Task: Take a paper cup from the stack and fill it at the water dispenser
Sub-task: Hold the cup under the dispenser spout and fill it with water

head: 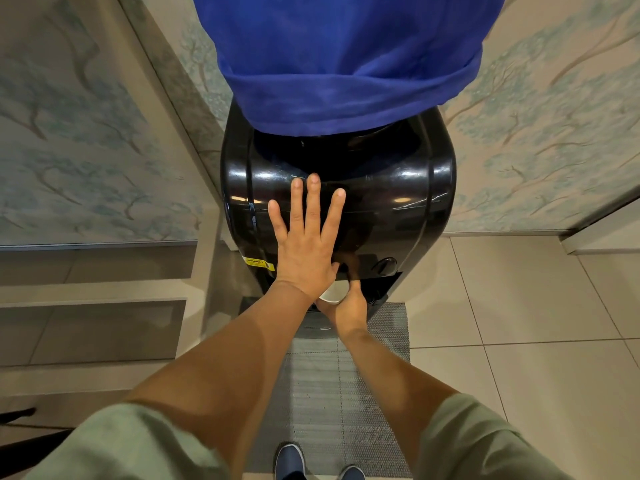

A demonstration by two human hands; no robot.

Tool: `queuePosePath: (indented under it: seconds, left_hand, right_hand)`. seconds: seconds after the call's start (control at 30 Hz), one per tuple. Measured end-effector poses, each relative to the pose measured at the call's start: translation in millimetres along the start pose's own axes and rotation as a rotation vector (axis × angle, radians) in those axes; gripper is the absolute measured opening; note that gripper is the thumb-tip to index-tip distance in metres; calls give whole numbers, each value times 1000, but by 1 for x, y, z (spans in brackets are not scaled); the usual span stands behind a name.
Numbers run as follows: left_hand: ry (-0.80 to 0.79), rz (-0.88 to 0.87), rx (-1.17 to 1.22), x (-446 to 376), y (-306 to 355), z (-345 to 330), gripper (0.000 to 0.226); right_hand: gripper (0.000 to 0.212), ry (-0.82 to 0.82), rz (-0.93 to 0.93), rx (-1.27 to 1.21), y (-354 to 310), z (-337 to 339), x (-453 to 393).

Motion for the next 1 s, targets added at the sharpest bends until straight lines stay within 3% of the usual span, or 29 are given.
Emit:
queuePosePath:
  seconds: [0.23, 0.47, 0.6, 1.0]
  left_hand:
    - [-4, 14, -4, 1, -1, 0, 139]
    - [-34, 39, -27, 1, -2, 0, 140]
    - [-66, 20, 34, 2, -2, 0, 145]
    - [-308, -31, 111, 9, 1, -4, 138]
  right_hand:
    - [81, 38, 6, 105, -2, 10, 6]
    - [55, 48, -18, 168, 3, 13, 8]
    - [54, 47, -18, 148, 1, 14, 11]
    - [71, 60, -28, 198, 5, 28, 34]
Point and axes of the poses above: each hand's wrist, its own x-axis away from the middle knuckle, its own z-axis out of the back of the hand, y = z × x, the point moved 10 cm from there along -x, towards the middle knuckle
